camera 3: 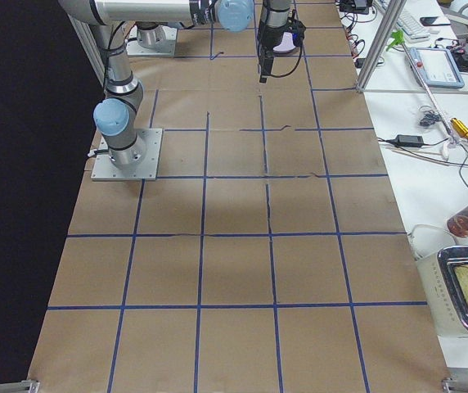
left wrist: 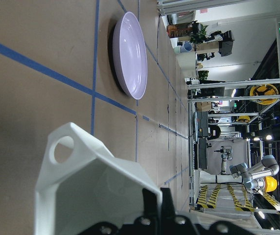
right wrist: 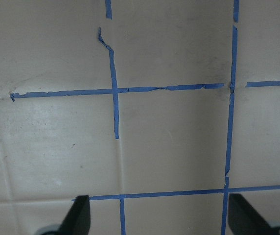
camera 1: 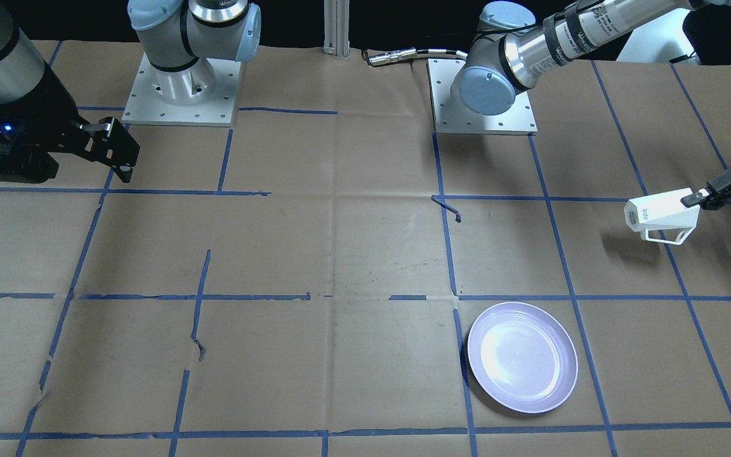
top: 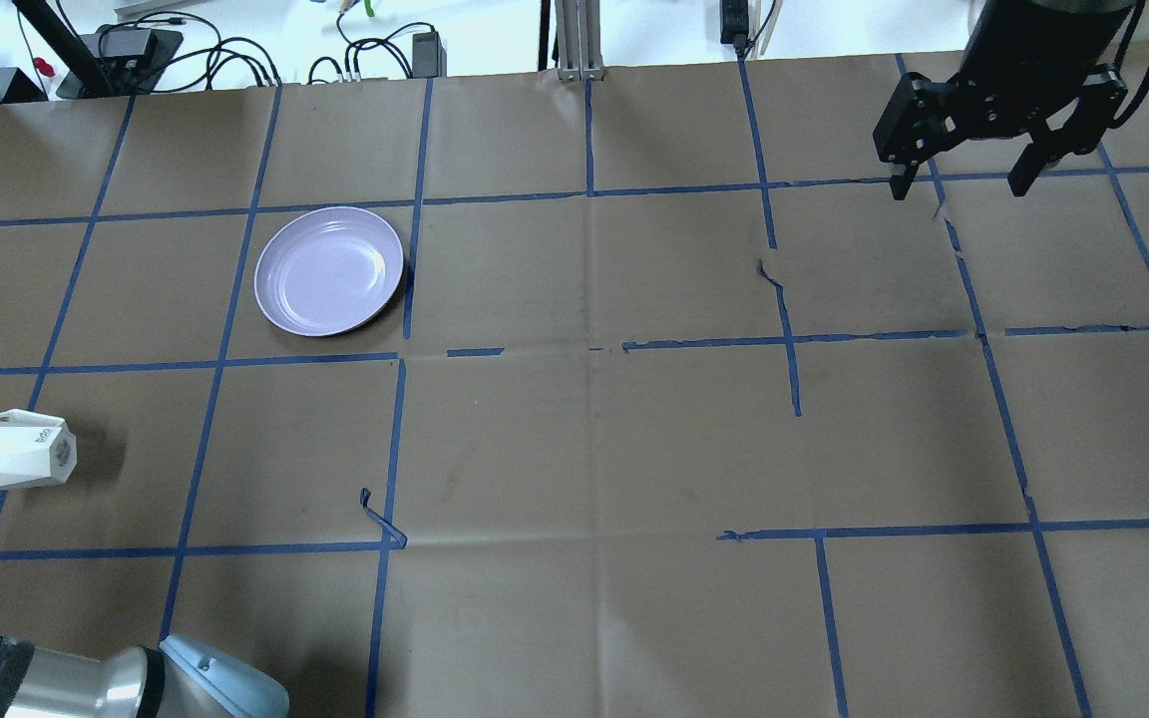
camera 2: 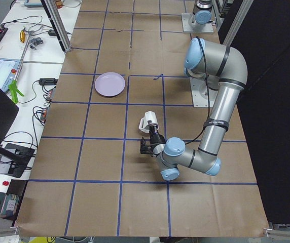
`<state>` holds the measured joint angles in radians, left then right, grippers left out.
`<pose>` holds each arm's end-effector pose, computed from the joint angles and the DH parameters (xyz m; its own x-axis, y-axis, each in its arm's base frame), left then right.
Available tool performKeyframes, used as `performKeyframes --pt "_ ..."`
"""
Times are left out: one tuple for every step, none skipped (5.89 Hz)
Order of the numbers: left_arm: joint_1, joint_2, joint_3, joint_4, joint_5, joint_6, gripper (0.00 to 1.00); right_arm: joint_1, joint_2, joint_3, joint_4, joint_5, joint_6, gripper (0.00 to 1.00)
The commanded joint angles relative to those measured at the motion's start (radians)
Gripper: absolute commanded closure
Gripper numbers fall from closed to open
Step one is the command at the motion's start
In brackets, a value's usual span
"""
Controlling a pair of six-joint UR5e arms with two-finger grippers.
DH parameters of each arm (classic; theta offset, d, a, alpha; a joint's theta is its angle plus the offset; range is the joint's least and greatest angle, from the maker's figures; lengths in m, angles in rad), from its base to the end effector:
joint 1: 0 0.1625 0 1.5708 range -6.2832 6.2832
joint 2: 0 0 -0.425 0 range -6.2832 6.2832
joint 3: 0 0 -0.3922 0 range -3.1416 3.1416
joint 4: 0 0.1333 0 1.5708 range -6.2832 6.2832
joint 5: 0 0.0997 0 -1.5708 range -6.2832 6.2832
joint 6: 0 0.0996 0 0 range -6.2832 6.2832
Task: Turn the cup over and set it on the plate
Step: 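Lift the mug with the left gripper and rotate it upright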
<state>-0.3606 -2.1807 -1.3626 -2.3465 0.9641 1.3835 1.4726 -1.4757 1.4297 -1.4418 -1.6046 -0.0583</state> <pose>0.4635 -0.3779 0.2341 -0.3146 -0.0449 0.9482 -0.2661 0.9630 -0.0427 0.0780 -0.5335 0.4961 -0.9989 0.0372 0.0288 0.0396 0.9956 0.0847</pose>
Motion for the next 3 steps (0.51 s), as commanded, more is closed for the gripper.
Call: performKeyframes --pt "-0.053 0.147 0.052 -0.033 -0.036 -0.184 1.0 0.002 0.0 0.0 0.0 0.0 0.0 0.0" --pt "-0.12 0.235 0.054 -0.014 -0.039 -0.295 1.0 0.0 0.0 0.0 0.0 0.0 0.0 0.0" --pt "-0.217 0.309 0.051 0.139 -0.03 -0.433 1.0 0.0 0.0 0.0 0.0 0.0 0.0 0.0"
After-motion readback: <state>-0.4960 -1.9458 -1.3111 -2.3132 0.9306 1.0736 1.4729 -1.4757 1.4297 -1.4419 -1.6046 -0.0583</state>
